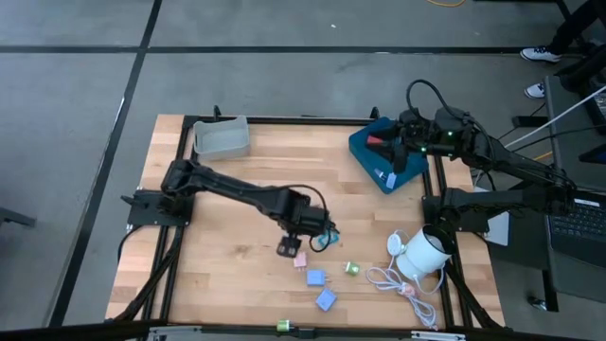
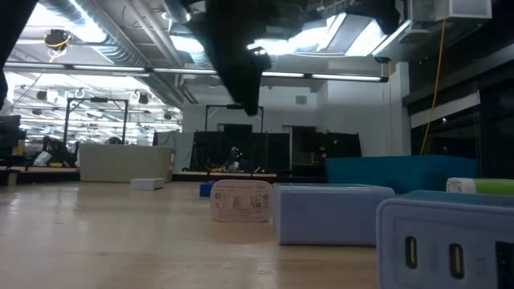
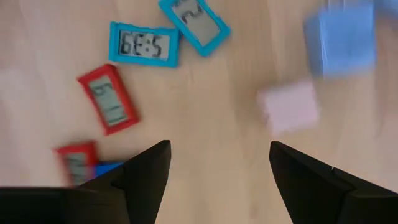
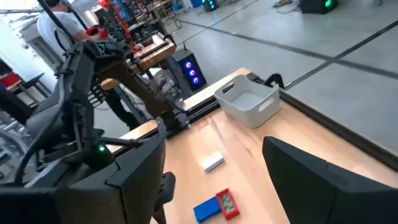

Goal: Pick & Place Office items
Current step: Put the bottom green charger adapter into the blue bin

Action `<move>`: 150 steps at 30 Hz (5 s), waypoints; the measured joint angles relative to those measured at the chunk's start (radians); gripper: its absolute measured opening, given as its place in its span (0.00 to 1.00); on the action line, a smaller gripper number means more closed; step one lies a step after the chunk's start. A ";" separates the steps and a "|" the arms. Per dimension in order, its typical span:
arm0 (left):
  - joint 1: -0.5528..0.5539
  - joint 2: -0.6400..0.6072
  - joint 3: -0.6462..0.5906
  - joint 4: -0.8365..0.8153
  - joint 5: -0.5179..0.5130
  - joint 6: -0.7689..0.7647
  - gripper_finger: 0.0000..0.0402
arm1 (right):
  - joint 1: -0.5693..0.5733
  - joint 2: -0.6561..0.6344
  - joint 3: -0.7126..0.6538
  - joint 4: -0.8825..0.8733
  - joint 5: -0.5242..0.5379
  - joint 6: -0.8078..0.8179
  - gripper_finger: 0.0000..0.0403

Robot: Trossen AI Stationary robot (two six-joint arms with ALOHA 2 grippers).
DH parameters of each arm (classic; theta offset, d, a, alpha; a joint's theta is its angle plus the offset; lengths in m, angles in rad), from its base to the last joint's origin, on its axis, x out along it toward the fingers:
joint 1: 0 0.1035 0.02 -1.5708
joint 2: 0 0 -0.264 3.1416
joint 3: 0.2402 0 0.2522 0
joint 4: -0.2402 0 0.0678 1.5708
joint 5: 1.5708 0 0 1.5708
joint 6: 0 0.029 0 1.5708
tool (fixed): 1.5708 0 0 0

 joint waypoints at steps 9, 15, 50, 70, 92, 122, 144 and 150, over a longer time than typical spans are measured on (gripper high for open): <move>-0.037 -0.001 -0.051 0.152 0.038 -0.439 0.70 | 0.000 0.003 0.000 -0.013 -0.013 0.033 0.69; -0.081 -0.001 -0.053 0.158 -0.030 -0.557 0.76 | 0.000 0.003 0.000 -0.013 -0.047 0.021 0.69; -0.535 0.092 -0.055 0.383 0.036 -1.196 0.74 | 0.051 0.003 0.000 -0.014 -0.196 -0.034 0.69; -0.532 0.146 -0.053 0.421 0.038 -0.989 0.74 | 0.051 0.003 0.000 -0.014 -0.206 -0.039 0.69; -0.529 0.225 -0.050 0.427 0.075 -0.952 0.64 | 0.051 0.003 0.000 -0.016 -0.210 -0.054 0.69; -0.491 0.229 -0.040 0.421 0.096 -0.834 0.61 | 0.051 0.018 0.000 -0.017 -0.214 -0.054 0.69; -0.494 0.229 -0.042 0.388 0.169 -0.782 0.55 | 0.051 0.018 0.000 -0.017 -0.240 -0.058 0.69; -0.490 0.229 -0.042 0.383 0.171 -0.783 0.54 | 0.051 0.018 0.000 -0.017 -0.239 -0.057 0.69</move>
